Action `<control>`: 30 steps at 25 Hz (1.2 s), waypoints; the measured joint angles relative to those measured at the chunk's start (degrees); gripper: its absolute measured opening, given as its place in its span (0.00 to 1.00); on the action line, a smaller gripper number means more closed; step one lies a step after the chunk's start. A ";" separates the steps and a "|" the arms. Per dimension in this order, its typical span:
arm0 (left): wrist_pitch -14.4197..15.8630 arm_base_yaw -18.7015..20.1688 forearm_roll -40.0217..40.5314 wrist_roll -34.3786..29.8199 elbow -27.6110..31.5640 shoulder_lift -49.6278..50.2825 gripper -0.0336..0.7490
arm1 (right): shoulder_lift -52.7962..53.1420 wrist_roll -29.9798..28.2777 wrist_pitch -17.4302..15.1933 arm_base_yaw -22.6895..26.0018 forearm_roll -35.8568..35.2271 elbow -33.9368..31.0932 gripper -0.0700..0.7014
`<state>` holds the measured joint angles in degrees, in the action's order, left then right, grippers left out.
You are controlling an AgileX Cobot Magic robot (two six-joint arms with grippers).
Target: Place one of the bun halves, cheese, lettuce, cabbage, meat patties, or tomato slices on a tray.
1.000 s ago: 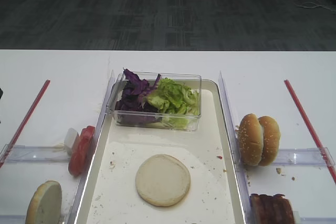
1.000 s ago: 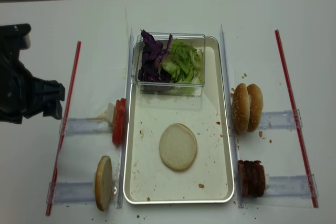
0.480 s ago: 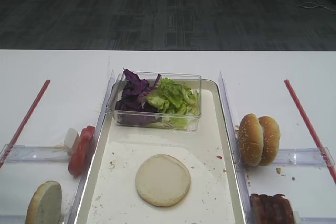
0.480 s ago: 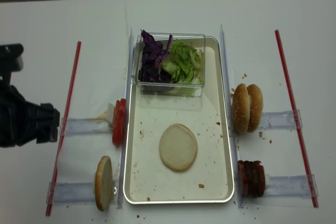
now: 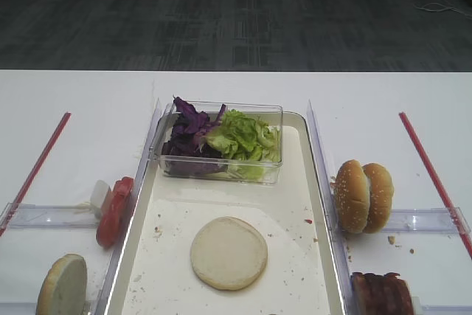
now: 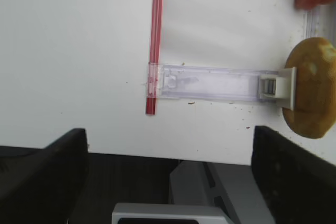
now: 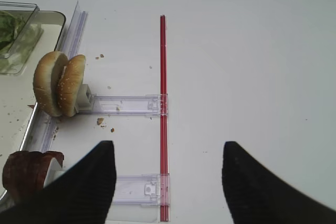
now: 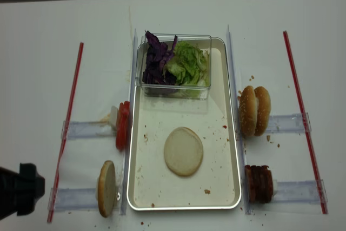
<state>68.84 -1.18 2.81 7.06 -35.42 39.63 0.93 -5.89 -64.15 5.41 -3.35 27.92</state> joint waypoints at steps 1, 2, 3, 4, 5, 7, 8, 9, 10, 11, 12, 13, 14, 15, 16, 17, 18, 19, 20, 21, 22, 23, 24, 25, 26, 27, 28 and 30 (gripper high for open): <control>0.75 0.00 0.00 0.00 0.28 -1.63 0.83 | 0.00 0.00 0.00 0.00 0.00 0.00 0.72; 1.42 0.00 0.00 0.00 0.53 -3.57 0.83 | 0.00 0.00 0.00 0.00 0.00 0.00 0.72; 1.70 0.00 0.00 0.00 1.25 -5.54 0.83 | 0.00 0.00 0.00 0.00 0.00 0.00 0.72; 1.93 0.00 0.00 0.00 2.15 -7.45 0.83 | 0.00 0.00 0.00 0.00 0.00 0.00 0.72; 2.08 0.00 0.00 0.00 3.28 -9.08 0.83 | 0.00 0.00 0.00 0.00 0.00 0.00 0.72; 2.92 0.00 0.00 0.00 4.45 -12.85 0.83 | 0.00 0.00 0.00 0.00 0.00 0.00 0.72; 2.98 0.00 -0.11 0.00 4.55 -14.76 0.83 | 0.00 0.00 0.00 0.00 0.00 0.00 0.72; 2.98 0.00 -0.21 0.00 4.55 -16.33 0.83 | 0.00 0.00 0.00 0.00 0.00 0.00 0.72; 2.98 0.00 -0.18 0.00 4.55 -18.48 0.83 | 0.00 0.00 0.00 0.00 0.00 0.00 0.72; 3.10 0.00 -0.18 0.00 4.55 -20.01 0.83 | 0.00 0.00 0.00 0.00 0.00 0.00 0.72; 3.10 0.00 -0.18 0.00 4.55 -21.78 0.83 | 0.00 0.00 0.00 0.00 0.00 0.00 0.72; 3.22 0.00 -0.18 0.00 4.55 -23.56 0.83 | 0.00 0.00 0.00 0.00 0.00 0.00 0.72; 3.32 0.00 -0.18 0.00 4.55 -25.04 0.83 | 0.00 0.00 0.00 0.00 0.00 0.00 0.72; 3.30 0.00 -0.18 0.00 4.55 -26.80 0.83 | 0.00 0.00 0.00 0.00 0.00 0.00 0.72; 3.35 0.00 -0.18 0.00 4.67 -28.35 0.83 | 0.00 0.00 0.00 0.00 0.00 0.00 0.72; 3.35 0.00 -0.18 0.00 4.80 -30.21 0.83 | 0.00 0.00 0.00 0.00 0.00 0.00 0.72; 3.35 0.00 -0.18 0.00 4.95 -31.99 0.83 | 0.00 0.00 0.00 0.00 0.00 0.00 0.72; 3.21 0.00 -0.18 0.00 4.95 -33.77 0.83 | 0.00 0.00 0.00 0.00 0.00 0.00 0.72; 3.20 0.00 -0.18 0.00 4.95 -35.18 0.83 | 0.00 0.00 0.00 0.00 0.00 0.00 0.72; 3.05 0.00 -0.18 0.00 5.04 -36.77 0.83 | 0.00 0.00 0.00 0.00 0.00 0.00 0.72; 2.81 0.00 -0.18 0.00 5.04 -38.08 0.83 | 0.00 0.00 0.00 0.00 0.00 0.00 0.72; 2.71 0.00 -0.18 0.00 5.04 -39.41 0.83 | 0.00 0.00 0.00 0.00 0.00 0.00 0.72; 2.13 0.00 -0.18 -0.12 5.32 -40.24 0.83 | 0.00 0.00 0.00 0.00 0.00 0.00 0.72; 1.38 0.00 -0.24 -0.20 5.85 -40.36 0.83 | 0.00 0.00 0.00 0.00 0.00 0.00 0.72; 0.93 0.00 -0.24 -0.34 6.20 -40.49 0.83 | 0.00 0.00 0.00 0.00 0.00 0.00 0.72; 0.13 0.00 -0.34 -0.47 6.61 -40.53 0.83 | 0.00 0.00 0.00 0.00 0.00 0.00 0.72; -0.12 0.00 -0.62 -0.61 6.89 -40.63 0.83 | 0.00 -0.10 0.00 0.00 0.00 0.00 0.72; -0.47 0.00 -0.86 -0.95 7.15 -40.63 0.83 | 0.00 -0.10 0.00 0.00 0.00 0.00 0.72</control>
<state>68.37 -1.18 1.95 6.11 -28.27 -0.99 0.93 -5.99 -64.15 5.41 -3.35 27.92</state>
